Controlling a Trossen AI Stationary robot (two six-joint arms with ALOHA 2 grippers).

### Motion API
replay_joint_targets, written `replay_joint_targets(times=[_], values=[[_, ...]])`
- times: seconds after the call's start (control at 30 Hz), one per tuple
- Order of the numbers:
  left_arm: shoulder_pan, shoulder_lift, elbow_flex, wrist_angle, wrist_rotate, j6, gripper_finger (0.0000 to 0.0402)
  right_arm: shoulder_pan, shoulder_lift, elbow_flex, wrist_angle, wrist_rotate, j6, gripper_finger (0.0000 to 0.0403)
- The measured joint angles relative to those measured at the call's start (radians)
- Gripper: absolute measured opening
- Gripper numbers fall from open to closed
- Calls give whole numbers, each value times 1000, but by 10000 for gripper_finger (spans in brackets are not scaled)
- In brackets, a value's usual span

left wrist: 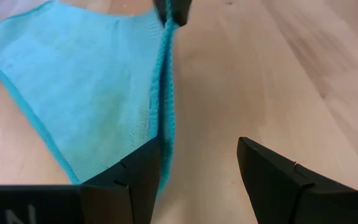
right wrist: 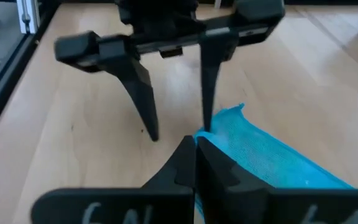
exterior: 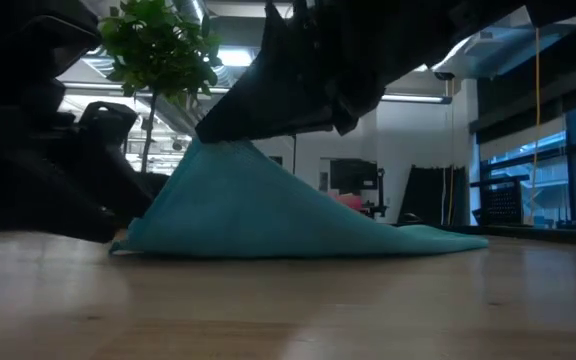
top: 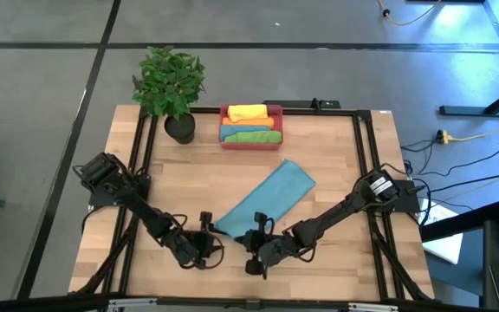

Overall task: Roll microfiber towels into tight, uniform cylinder then place into a basket
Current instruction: Fold the blue towel

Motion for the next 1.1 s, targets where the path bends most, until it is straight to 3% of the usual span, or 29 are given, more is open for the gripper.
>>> replay_joint_targets(times=[0.5,0.73,0.83,0.97,1.1], values=[[46,55,2,-28,-27,-32,200,9,-13,0,16,0,-3,5],[-16,-19,14,-56,-41,7,200,8,-13,0,-9,-1,2,5],[-63,-58,19,-93,-104,8,200,9,-13,0,-13,-1,4,5],[-100,-73,18,-104,-270,8,200,9,-13,0,-14,-1,7,5],[-74,-72,18,-106,-258,-1,207,9,-13,0,-15,-2,27,5]])
